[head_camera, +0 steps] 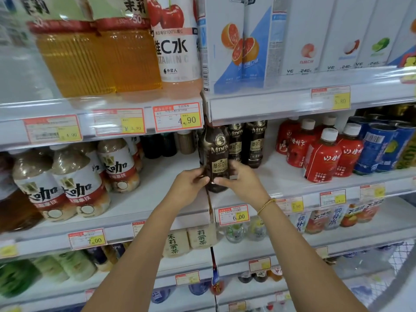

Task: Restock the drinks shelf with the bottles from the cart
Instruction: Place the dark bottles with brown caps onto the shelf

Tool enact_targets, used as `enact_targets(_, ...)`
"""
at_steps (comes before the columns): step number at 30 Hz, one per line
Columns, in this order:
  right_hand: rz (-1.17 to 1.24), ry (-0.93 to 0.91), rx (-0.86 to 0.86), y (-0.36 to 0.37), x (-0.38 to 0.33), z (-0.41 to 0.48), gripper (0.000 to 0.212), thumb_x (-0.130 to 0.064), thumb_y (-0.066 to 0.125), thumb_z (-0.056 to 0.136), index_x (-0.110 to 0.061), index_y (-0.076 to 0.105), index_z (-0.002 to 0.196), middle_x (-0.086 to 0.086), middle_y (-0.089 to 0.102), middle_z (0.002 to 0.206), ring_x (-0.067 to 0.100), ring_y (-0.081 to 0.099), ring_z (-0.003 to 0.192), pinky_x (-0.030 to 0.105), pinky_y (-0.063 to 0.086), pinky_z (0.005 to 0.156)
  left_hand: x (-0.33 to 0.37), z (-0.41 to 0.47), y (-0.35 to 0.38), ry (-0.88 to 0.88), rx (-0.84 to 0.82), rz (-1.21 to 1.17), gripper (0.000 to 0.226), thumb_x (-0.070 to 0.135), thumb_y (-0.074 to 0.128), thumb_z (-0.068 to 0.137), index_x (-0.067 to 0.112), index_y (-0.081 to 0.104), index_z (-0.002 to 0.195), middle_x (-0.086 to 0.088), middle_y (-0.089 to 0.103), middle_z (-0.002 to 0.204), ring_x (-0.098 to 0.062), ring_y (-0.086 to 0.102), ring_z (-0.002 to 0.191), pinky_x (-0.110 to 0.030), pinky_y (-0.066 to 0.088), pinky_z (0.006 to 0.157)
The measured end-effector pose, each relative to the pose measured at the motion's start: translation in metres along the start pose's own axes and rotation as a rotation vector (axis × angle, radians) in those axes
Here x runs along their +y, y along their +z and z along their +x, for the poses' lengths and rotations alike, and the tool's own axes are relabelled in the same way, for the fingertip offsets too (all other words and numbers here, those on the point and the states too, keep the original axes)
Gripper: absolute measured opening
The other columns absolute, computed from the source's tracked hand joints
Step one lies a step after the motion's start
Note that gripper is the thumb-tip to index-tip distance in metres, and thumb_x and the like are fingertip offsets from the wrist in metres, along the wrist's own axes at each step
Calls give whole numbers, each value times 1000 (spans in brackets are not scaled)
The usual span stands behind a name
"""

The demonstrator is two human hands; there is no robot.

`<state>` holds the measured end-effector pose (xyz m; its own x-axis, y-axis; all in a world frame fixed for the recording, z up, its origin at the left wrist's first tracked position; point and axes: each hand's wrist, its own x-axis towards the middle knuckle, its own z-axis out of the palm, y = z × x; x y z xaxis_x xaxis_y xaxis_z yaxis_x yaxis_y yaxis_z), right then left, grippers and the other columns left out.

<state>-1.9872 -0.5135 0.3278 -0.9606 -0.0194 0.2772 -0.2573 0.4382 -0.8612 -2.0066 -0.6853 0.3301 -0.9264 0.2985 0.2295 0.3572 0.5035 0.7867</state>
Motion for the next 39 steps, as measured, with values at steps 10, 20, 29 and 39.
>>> enact_targets(10, -161, 23, 205, 12, 3, -1, 55, -35, 75, 75, -15, 56, 123, 3, 64, 118, 19, 60, 107, 38, 51, 91, -2, -60, -7, 91, 254, 321, 17, 20, 55, 92, 13, 69, 98, 0, 67, 98, -12, 59, 89, -18, 42, 78)
enact_targets(20, -144, -43, -128, 115, 40, -154, 19, -26, 68, 84, -18, 54, 75, -12, 51, 67, 0, 51, 65, 6, 36, 60, -151, -249, -3, -242, 210, 178, 50, 44, 44, 93, 18, 31, 53, 4, 29, 46, -13, 37, 46, -18, 23, 46)
enact_targets(29, -418, 572, -809, 276, 204, -285, 31, -27, 60, 89, -9, 59, 114, 8, 65, 111, 20, 60, 103, 25, 43, 86, -331, -406, 70, -1191, -145, 112, 16, 24, 59, 88, 26, 56, 73, -9, 69, 97, -25, 63, 92, -21, 46, 67)
enact_targets(39, -399, 430, -1038, 424, 265, -340, 57, -10, 59, 86, -19, 40, 139, 11, 34, 141, 30, 51, 119, 32, 40, 101, -410, -458, 132, -1177, -348, 189, 39, 30, 63, 81, 10, 54, 114, -11, 63, 106, -29, 63, 96, -32, 51, 79)
